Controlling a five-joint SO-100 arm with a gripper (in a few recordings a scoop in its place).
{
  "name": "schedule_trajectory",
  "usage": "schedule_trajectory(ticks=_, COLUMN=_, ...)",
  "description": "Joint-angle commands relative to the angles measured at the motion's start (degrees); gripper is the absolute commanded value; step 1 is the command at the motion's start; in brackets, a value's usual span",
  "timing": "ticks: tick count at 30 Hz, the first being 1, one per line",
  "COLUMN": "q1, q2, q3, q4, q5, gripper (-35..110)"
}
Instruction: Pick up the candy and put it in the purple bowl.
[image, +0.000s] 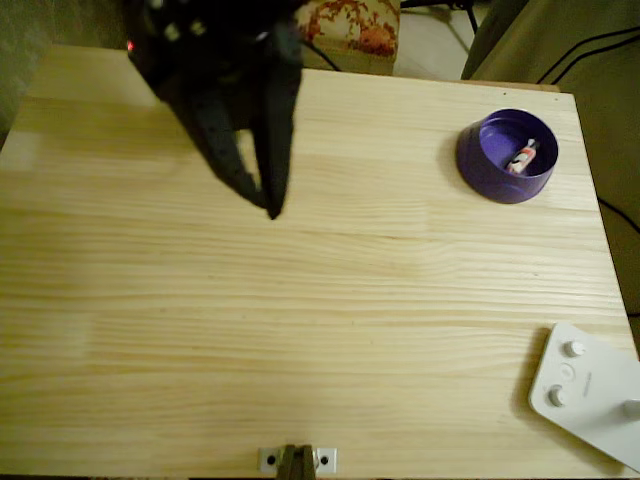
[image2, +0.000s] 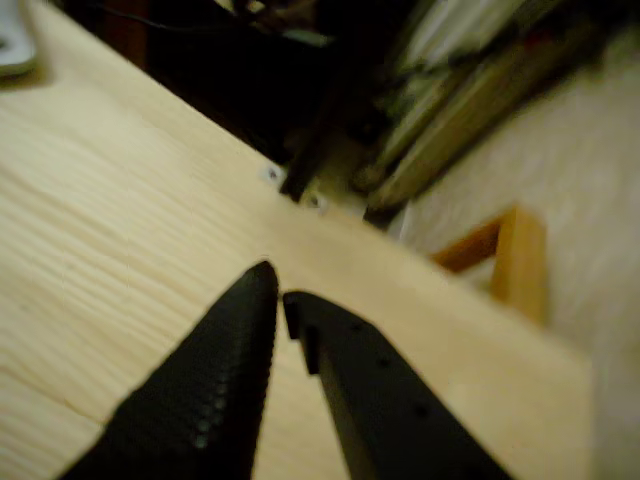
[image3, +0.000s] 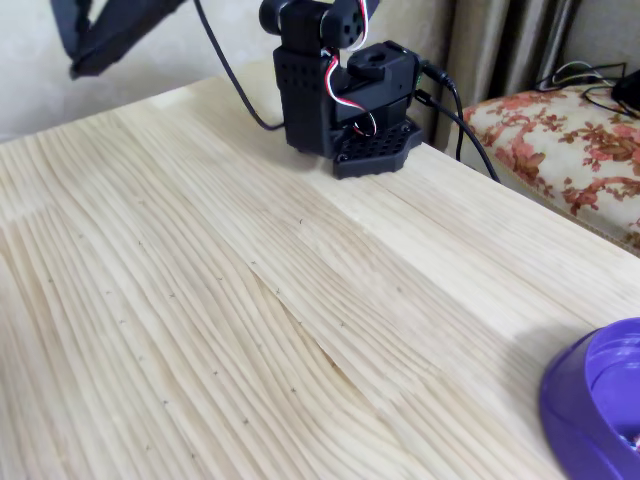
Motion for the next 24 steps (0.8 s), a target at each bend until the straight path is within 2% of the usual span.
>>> schedule_trajectory(ticks=1, q1=1.49, q2=8.0, q3=6.06, q4=-1.41, q5=7.82, gripper=0)
schedule_trajectory(ticks=7, q1=6.24, q2=21.36, q3=17.84, q4=-1.32, q5=10.2, gripper=0)
schedule_trajectory(ticks=12, q1=7.91, q2=31.73, q3=24.79, q4=3.69, q5=10.2, gripper=0)
schedule_trajectory(ticks=24, q1=8.61, q2=40.17, q3=32.43, q4=8.7, q5=12.13, gripper=0)
